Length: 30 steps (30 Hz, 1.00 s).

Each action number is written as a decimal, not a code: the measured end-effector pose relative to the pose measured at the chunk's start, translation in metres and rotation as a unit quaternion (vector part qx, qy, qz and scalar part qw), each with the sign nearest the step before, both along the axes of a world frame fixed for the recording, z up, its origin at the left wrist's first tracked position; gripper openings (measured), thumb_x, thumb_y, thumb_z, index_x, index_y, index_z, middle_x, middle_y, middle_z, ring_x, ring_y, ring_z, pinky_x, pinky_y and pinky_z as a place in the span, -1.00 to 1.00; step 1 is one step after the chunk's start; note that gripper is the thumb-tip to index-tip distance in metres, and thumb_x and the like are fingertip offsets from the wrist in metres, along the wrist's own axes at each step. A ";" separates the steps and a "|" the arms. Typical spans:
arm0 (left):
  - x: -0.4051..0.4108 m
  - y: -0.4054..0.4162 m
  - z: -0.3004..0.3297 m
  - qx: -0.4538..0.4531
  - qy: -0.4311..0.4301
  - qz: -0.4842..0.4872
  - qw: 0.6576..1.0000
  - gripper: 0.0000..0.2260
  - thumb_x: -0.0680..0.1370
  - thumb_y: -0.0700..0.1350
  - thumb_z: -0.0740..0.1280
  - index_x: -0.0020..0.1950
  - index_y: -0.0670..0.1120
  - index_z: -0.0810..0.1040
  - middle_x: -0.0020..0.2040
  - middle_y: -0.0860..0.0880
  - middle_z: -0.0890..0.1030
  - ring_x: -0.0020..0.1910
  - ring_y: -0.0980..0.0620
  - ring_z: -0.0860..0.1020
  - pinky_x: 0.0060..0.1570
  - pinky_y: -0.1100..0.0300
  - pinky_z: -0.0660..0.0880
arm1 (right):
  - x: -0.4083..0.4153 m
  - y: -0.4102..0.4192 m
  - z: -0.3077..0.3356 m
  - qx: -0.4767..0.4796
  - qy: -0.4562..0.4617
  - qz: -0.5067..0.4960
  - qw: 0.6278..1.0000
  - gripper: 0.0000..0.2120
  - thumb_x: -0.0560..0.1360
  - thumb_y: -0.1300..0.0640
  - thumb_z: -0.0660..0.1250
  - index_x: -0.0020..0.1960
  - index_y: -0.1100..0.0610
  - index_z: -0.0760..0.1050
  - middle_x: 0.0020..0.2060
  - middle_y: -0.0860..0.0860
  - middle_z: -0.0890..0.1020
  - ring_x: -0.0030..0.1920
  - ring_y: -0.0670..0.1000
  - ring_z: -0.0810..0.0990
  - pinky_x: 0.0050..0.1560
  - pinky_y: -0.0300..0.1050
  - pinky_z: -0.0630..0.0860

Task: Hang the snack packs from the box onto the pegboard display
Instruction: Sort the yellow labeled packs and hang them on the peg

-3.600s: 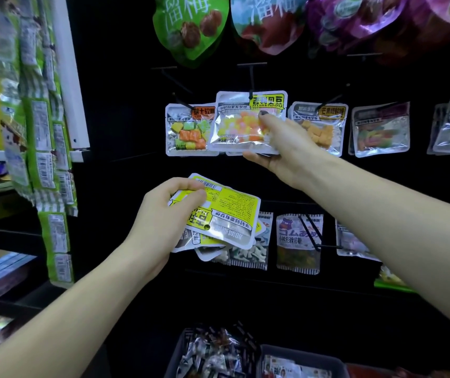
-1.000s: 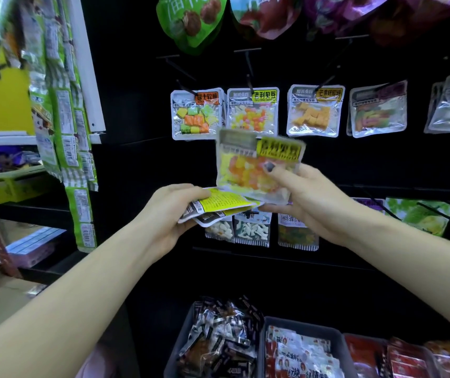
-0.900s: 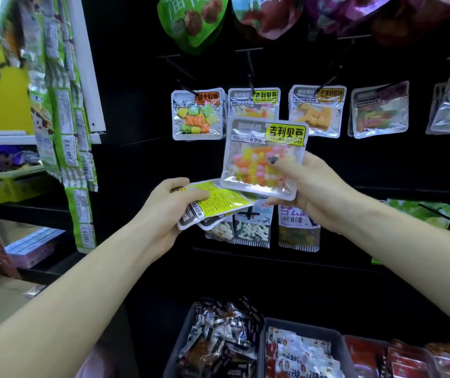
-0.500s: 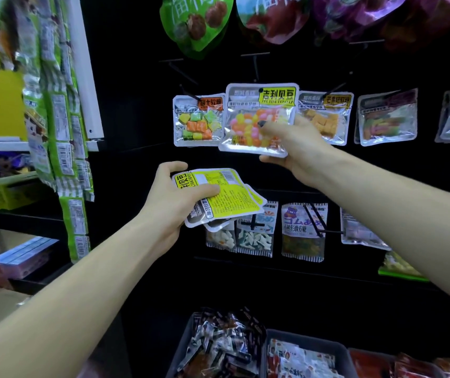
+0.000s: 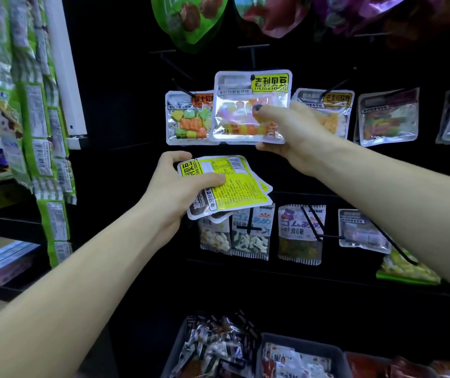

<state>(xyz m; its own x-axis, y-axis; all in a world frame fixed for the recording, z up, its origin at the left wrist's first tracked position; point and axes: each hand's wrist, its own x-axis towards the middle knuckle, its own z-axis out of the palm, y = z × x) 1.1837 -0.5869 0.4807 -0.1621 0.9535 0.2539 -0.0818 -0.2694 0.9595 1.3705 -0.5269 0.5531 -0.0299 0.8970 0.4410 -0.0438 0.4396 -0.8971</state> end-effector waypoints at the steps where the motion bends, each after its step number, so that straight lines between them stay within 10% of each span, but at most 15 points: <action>1: 0.001 0.001 0.000 -0.002 0.000 0.002 1.000 -0.39 0.42 -0.30 0.61 0.32 -0.01 0.36 0.14 -0.15 0.61 -0.10 -0.19 0.75 -0.06 -0.21 0.70 | -0.002 0.001 0.000 -0.004 0.008 0.000 1.000 -0.93 0.60 0.18 0.41 -0.04 0.07 0.55 -0.08 -0.04 0.63 -0.08 -0.08 0.61 -0.27 -0.14 0.67; 5: 0.001 0.007 -0.003 -0.003 0.005 0.014 1.000 -0.42 0.40 -0.30 0.63 0.23 -0.02 0.37 0.12 -0.15 0.63 -0.11 -0.17 0.75 -0.06 -0.23 0.70 | -0.003 0.016 0.000 -0.016 0.030 -0.009 0.999 -0.94 0.60 0.17 0.42 0.02 0.12 0.54 0.01 0.01 0.63 -0.01 -0.03 0.59 -0.27 -0.13 0.68; 10: 0.000 0.014 -0.005 0.003 0.013 0.018 1.000 -0.41 0.39 -0.31 0.63 0.25 -0.01 0.39 0.10 -0.14 0.65 -0.11 -0.18 0.75 -0.11 -0.24 0.70 | -0.002 0.049 -0.004 -0.034 0.050 -0.048 0.997 -0.48 0.53 0.11 0.50 0.39 0.25 0.42 0.30 0.16 0.50 0.23 0.17 0.55 -0.29 -0.13 0.67; 23: 0.002 0.042 -0.023 0.044 0.011 0.021 0.999 -0.47 0.39 -0.28 0.63 0.11 0.12 0.42 -0.01 0.02 0.69 -0.20 0.05 0.75 -0.14 0.07 0.71 | -0.003 0.099 -0.008 -0.085 0.053 -0.133 0.986 -0.51 0.52 0.07 0.52 0.29 0.26 0.38 0.21 0.10 0.42 -0.21 0.03 0.58 -0.09 -0.05 0.73; 30: 0.002 0.034 -0.018 0.054 0.027 0.035 0.998 -0.45 0.43 -0.20 0.62 0.27 0.06 0.41 0.03 0.04 0.66 -0.22 0.16 0.72 -0.19 0.19 0.66 | 0.008 0.068 -0.031 -0.126 -0.061 -0.218 0.966 -0.08 0.48 -0.13 0.49 0.57 0.23 0.06 0.28 0.13 0.50 -0.19 0.10 0.72 -0.26 -0.05 0.67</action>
<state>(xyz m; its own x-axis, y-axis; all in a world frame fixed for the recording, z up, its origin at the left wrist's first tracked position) 1.1859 -0.5525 0.4627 -0.2098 0.9074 0.3641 -0.0082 -0.3740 0.9274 1.3786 -0.4586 0.5221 0.3358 0.9149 0.2242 0.2096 0.1595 -0.9647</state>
